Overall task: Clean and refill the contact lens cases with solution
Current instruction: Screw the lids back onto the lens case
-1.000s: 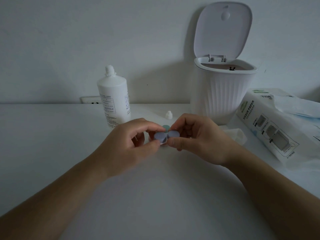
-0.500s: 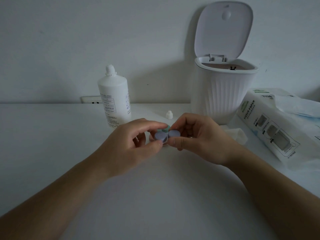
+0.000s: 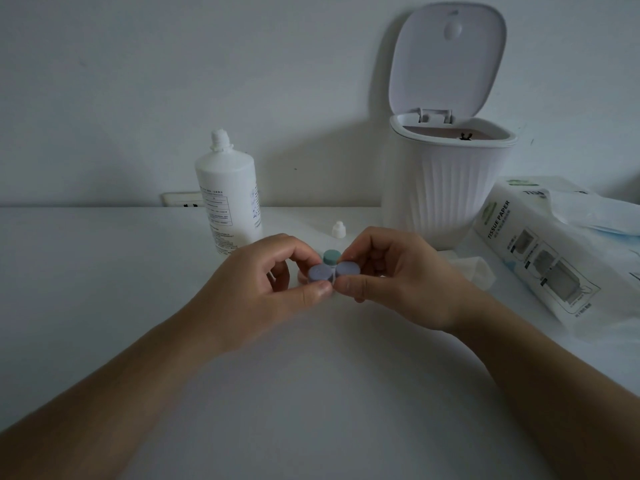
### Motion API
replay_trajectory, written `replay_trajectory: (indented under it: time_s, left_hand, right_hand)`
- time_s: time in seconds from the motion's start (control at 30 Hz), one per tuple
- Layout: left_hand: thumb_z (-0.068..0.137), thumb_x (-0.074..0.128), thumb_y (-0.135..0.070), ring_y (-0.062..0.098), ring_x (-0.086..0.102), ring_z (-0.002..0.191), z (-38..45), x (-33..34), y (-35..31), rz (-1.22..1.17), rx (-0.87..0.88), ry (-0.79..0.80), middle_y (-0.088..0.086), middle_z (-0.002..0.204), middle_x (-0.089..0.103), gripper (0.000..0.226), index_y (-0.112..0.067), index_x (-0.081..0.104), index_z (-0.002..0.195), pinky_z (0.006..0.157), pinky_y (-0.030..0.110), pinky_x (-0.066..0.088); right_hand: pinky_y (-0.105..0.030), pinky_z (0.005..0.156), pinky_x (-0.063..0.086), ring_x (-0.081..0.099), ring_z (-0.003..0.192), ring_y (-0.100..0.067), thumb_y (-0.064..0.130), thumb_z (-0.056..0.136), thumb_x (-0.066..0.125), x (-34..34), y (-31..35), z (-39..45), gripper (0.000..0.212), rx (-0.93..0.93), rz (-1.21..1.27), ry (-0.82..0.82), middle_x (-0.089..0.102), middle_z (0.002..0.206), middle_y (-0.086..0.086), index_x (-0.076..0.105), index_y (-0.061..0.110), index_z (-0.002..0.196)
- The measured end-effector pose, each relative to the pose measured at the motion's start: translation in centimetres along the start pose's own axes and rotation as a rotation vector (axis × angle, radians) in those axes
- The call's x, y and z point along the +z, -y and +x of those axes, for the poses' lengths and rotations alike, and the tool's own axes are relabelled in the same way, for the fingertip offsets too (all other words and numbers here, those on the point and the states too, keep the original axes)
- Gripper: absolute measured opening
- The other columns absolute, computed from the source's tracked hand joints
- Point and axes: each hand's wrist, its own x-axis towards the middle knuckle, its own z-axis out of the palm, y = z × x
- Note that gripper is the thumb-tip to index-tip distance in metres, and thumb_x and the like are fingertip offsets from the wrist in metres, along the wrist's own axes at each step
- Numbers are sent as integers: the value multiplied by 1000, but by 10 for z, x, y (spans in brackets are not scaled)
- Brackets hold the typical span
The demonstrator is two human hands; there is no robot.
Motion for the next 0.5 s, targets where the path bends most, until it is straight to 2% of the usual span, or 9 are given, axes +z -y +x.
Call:
replay_trajectory:
  time_s: [0.2,0.3,0.43,0.5]
  left_hand:
    - [73,79,-45,3,43,51,0,0,0,-2,-9,-18,-24,60,56,21,-33,69,88,48,12,33]
    - [74,85,-45,3,42,49,0,0,3,-12,-12,-22,-21,57,53,22,-33,71,86,48,13,32]
    - [71,84,-38,8,38,51,1,-1,8,-106,-77,-3,-8,55,46,22,-26,72,85,50,25,32]
    - [69,85,-37,13,39,53,2,-3,8,-134,-90,25,5,58,49,25,-23,73,86,51,27,32]
  right_hand:
    - [-26,66,56,67,68,-15,36,73,80,-1,1,-1,31,-1,-24,13,71,79,-3,68,14,92]
    - [-25,66,55,66,68,-14,34,72,80,0,1,-1,29,-6,-16,14,71,78,-3,68,14,90]
    - [-26,66,55,66,67,-13,34,72,81,0,0,-1,29,-14,-33,22,71,79,-5,68,15,90]
    - [-28,66,56,66,67,-14,34,72,81,1,0,-1,30,-16,-32,24,71,80,-8,68,14,90]
